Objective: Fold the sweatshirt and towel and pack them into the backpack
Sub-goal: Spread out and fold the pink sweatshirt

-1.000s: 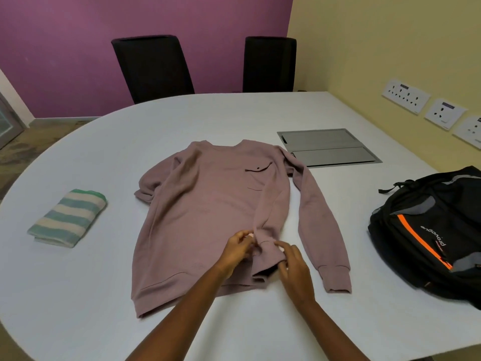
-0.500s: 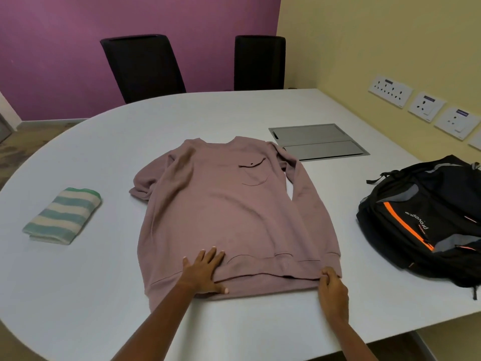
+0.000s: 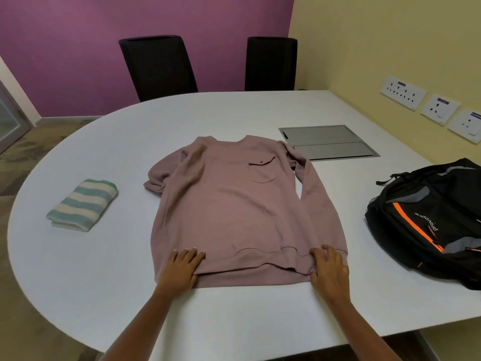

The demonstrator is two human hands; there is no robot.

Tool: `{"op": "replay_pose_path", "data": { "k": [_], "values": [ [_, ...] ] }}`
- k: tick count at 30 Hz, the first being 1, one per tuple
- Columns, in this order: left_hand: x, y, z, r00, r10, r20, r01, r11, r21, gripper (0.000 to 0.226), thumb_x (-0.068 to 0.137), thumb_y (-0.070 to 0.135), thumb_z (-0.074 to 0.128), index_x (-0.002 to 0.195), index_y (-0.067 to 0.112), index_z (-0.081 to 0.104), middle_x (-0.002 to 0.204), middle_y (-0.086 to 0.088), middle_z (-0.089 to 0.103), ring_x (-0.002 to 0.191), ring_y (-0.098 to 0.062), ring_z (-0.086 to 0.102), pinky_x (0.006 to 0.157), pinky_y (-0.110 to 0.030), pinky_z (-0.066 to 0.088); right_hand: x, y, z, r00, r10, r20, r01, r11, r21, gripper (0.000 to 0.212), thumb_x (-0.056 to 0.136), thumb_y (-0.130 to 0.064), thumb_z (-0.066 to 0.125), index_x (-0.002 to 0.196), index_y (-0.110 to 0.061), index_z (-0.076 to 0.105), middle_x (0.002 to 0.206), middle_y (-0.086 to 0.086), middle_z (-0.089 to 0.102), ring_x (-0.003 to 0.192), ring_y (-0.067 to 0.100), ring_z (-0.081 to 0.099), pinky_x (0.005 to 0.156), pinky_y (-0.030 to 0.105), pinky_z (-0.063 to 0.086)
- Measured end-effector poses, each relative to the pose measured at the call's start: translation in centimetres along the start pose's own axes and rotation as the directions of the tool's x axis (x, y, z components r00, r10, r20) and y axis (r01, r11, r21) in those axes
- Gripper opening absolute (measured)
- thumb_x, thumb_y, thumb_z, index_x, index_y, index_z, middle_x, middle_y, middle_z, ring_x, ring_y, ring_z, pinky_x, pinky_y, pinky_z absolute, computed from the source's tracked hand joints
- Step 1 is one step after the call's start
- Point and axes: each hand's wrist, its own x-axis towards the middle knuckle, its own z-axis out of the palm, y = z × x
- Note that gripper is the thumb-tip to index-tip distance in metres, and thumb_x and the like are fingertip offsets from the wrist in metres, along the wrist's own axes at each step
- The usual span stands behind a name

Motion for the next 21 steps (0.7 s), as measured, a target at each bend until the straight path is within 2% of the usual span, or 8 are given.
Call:
{"op": "replay_pose_path", "data": {
  "k": [3, 6, 9, 11, 13, 16, 19, 21],
  "values": [
    [-0.5, -1.2, 0.7, 0.990, -0.090, -0.107, 0.074, 0.987, -0.143, 0.078, 0.036, 0.011, 0.076, 0.108, 0.017, 0.048, 0.099, -0.007, 0.060, 0.091, -0.027, 0.048, 0.069, -0.040, 0.055, 0.2, 0.6, 0.2, 0.998, -0.055, 0.040, 0.056, 0.998, -0.014, 0.044, 0.042, 0.004, 0.082, 0.080, -0.010, 0.067, 0.090, 0.017, 0.064, 0.065, 0.035, 0.061, 0.043, 0.037, 0.048],
    [-1.7, -1.8, -0.5, 0.931, -0.201, -0.305, 0.104, 0.946, -0.306, 0.066, 0.049, -0.007, 0.074, 0.108, 0.012, 0.050, 0.105, -0.010, 0.053, 0.084, -0.030, 0.066, 0.061, -0.033, 0.057, 0.6, 0.9, -0.3, 0.998, -0.037, 0.044, 0.033, 0.996, 0.079, 0.019, 0.064, 0.007, 0.072, 0.080, -0.002, 0.066, 0.089, 0.018, 0.063, 0.068, 0.037, 0.059, 0.047, 0.037, 0.047],
    [-3.3, -2.6, -1.7, 0.848, -0.446, -0.285, 0.239, 0.803, -0.546, 0.029, 0.089, 0.027, 0.058, 0.117, 0.017, 0.056, 0.121, -0.009, 0.056, 0.105, -0.029, 0.058, 0.087, -0.038, 0.050, 0.6, 1.3, -1.5, 0.990, 0.138, 0.008, -0.134, 0.951, 0.277, 0.016, 0.087, 0.000, 0.047, 0.098, -0.001, 0.058, 0.096, 0.010, 0.054, 0.083, 0.028, 0.052, 0.065, 0.032, 0.040],
    [-3.9, -3.6, -1.6, 0.789, -0.510, -0.343, 0.279, 0.795, -0.539, 0.033, 0.093, 0.050, 0.039, 0.112, 0.028, 0.055, 0.118, -0.001, 0.056, 0.100, -0.025, 0.057, 0.090, -0.047, 0.048, 0.1, 1.6, -2.3, 0.985, 0.172, -0.029, -0.147, 0.910, 0.387, 0.015, 0.089, -0.001, 0.044, 0.099, -0.003, 0.055, 0.093, 0.003, 0.047, 0.082, 0.021, 0.045, 0.069, 0.030, 0.035],
    [-4.8, -4.3, -1.8, 0.736, -0.564, -0.375, 0.280, 0.758, -0.590, 0.031, 0.093, 0.055, 0.034, 0.108, 0.034, 0.052, 0.111, 0.002, 0.056, 0.093, -0.023, 0.057, 0.084, -0.047, 0.050, -0.7, 1.9, -2.4, 0.983, 0.181, -0.040, -0.146, 0.888, 0.436, 0.011, 0.089, -0.001, 0.046, 0.097, -0.005, 0.054, 0.092, 0.002, 0.048, 0.080, 0.019, 0.045, 0.068, 0.030, 0.035],
    [-6.1, -5.0, -0.9, 0.817, -0.526, -0.236, 0.260, 0.701, -0.664, 0.031, 0.095, 0.023, 0.043, 0.125, 0.028, 0.045, 0.125, 0.000, 0.048, 0.096, -0.021, 0.056, 0.079, -0.039, 0.050, -2.0, 2.5, -0.9, 0.988, 0.145, 0.041, -0.151, 0.931, 0.333, 0.010, 0.086, -0.002, 0.052, 0.094, -0.007, 0.054, 0.094, 0.010, 0.056, 0.079, 0.019, 0.047, 0.066, 0.030, 0.037],
    [-7.0, -5.7, 1.4, 0.937, -0.338, -0.088, 0.266, 0.853, -0.448, 0.066, 0.082, 0.003, 0.057, 0.143, 0.017, 0.034, 0.146, -0.009, 0.034, 0.120, -0.028, 0.049, 0.090, -0.034, 0.046, -2.4, 2.7, 0.5, 0.981, 0.154, 0.121, -0.176, 0.963, 0.204, 0.015, 0.084, -0.001, 0.054, 0.098, -0.003, 0.057, 0.098, 0.016, 0.058, 0.084, 0.026, 0.051, 0.063, 0.030, 0.037],
    [-7.4, -6.1, 2.5, 0.965, -0.239, -0.110, 0.184, 0.912, -0.366, 0.064, 0.075, 0.008, 0.060, 0.136, 0.014, 0.043, 0.135, -0.018, 0.050, 0.109, -0.034, 0.060, 0.085, -0.036, 0.052, -1.9, 2.2, 0.5, 0.982, 0.152, 0.109, -0.170, 0.968, 0.183, 0.014, 0.077, 0.000, 0.060, 0.091, -0.001, 0.061, 0.093, 0.018, 0.060, 0.084, 0.034, 0.055, 0.059, 0.031, 0.037]
  ]
}}
